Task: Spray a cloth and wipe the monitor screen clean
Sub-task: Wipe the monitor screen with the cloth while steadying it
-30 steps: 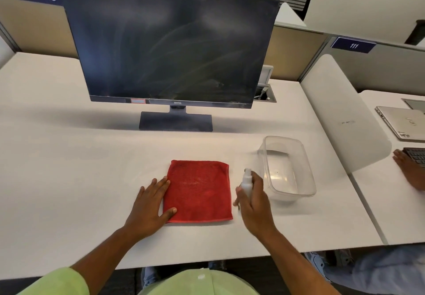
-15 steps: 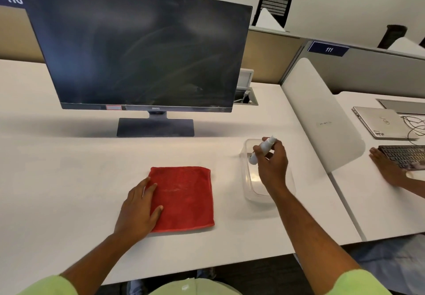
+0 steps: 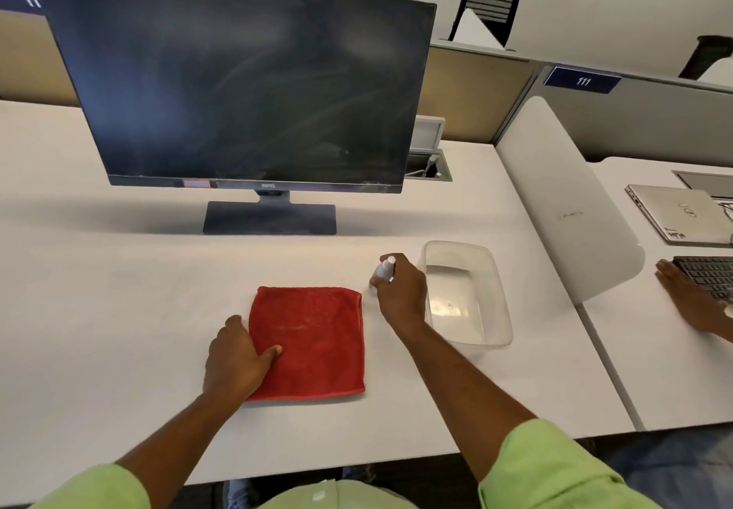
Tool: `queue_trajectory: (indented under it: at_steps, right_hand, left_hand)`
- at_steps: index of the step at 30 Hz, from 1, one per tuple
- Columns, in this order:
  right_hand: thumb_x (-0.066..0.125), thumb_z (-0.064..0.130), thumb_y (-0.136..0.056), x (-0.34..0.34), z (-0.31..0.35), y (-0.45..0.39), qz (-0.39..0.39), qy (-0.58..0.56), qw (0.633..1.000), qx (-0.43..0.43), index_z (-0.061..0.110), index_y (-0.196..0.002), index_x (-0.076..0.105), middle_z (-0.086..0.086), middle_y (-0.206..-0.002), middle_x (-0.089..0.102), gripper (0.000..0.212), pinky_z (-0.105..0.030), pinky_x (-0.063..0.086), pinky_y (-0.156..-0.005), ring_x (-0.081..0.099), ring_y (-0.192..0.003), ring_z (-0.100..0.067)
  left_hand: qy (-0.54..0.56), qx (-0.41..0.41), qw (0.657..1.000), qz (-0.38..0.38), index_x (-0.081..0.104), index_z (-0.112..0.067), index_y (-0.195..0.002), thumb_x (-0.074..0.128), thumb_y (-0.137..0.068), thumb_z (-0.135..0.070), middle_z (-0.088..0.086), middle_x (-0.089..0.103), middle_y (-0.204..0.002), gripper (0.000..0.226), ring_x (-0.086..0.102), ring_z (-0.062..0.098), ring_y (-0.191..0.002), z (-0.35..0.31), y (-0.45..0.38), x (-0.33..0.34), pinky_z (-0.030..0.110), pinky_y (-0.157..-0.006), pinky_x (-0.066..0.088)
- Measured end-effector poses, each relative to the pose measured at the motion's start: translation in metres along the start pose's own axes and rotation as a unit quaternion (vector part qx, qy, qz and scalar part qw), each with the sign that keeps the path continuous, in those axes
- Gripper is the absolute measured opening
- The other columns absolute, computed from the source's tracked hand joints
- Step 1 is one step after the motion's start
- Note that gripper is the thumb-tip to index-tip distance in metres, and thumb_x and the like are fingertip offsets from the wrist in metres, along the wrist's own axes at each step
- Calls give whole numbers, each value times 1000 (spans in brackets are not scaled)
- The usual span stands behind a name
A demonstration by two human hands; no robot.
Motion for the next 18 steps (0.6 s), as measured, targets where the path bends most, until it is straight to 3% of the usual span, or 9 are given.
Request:
queue_trajectory:
  at_steps: [4,7,10,13,15,18]
  right_hand:
    - [58,23,-110,5,-2,-6,3,24,1000,18,6,-115,71,-9,-103,79,22,-18,41,-66,75,-95,-26]
    - [62,22,-107,7,-3,-9,14,35,999,15,8,-126,68,-10,-110,79,24,-24,47,-80,75,-102,-28]
    - [74,19,-101,7,-2,-10,36,28,998,30,11,-139,61,-11,-127,75,42,-28,53,-93,73,-116,-30]
    - [88,23,-89,6,2,-5,64,9,997,52,14,-153,48,-9,-150,62,77,-35,50,-111,63,-134,-30]
    - [89,31,-88,-1,11,5,27,10,998,52,17,-157,43,-6,-156,56,84,-37,50,-111,60,-139,-29]
    - [86,34,-89,-21,39,26,-89,-9,996,-13,22,-148,51,-1,-148,61,70,-36,58,-101,64,-128,-20]
  left_hand:
    - [-3,-2,1000,21,53,-13,-118,83,-78,-48,5,70,-107,61,69,30,-96,0,-1,-3,40,-78,55]
    - [-3,12,1000,24,60,-17,-112,79,-84,-45,1,71,-102,44,64,22,-87,-2,2,-5,35,-72,49]
    - [49,33,998,30,63,-18,-106,76,-88,-37,1,70,-101,29,63,17,-85,-8,4,-5,32,-72,49]
    - [145,34,986,69,60,-24,-110,72,-93,-35,-5,67,-104,23,64,12,-89,-18,7,-8,29,-73,49]
    - [212,24,972,99,58,-26,-113,67,-96,-34,-9,67,-109,20,64,10,-94,-25,9,-13,27,-73,48]
    - [283,27,949,138,57,-29,-115,64,-99,-28,-8,68,-113,18,66,13,-102,-37,11,-26,28,-78,50]
Point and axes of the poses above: each hand's wrist, its own y-axis away from the middle knuckle, its own x-axis out of the palm, z = x × y, the point moved 6 cm from there along -y, towards the middle knuckle
